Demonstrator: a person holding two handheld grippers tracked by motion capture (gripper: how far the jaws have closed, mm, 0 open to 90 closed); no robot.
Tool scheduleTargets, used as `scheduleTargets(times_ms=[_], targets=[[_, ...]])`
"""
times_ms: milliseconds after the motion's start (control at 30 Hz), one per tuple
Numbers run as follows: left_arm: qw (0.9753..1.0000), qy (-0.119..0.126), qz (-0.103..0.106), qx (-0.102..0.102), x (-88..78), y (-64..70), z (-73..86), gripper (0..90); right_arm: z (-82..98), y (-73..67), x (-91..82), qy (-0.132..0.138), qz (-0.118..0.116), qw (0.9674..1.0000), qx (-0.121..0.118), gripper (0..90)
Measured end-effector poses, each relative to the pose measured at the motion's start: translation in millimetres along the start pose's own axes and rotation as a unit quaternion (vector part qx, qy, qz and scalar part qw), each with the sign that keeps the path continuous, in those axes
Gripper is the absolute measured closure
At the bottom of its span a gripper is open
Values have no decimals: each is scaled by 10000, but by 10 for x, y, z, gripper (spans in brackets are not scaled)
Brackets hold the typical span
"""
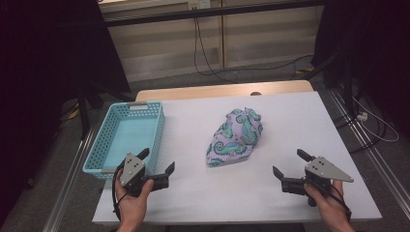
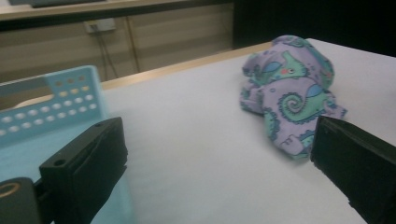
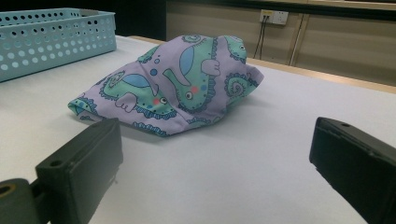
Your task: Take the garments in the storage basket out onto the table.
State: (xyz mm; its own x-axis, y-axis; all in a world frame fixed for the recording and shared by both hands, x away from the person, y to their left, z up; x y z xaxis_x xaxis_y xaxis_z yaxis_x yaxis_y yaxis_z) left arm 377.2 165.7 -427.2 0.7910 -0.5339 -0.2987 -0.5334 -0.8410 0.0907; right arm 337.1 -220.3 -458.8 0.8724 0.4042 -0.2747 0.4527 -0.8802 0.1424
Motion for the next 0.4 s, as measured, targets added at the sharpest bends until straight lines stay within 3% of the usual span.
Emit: scheduleTargets(times_ms=[100, 400], targets=[[9999, -33, -44, 89, -9, -26, 20, 37, -8, -12, 3, 16, -12, 10000, -16, 27], [10000, -88, -35, 9, -24, 28, 43, 37, -2, 11, 3, 16, 8, 10000, 6, 26]])
Point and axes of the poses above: each handheld gripper's, and its own axes: x roughly forward along the jaws, z roughly out of its underside, y roughly to its right, the point moved 9 cm from there along x, roughly forward along the jaws, and after that the axes turned 8 degrees about -x, right-handed, at the moved point
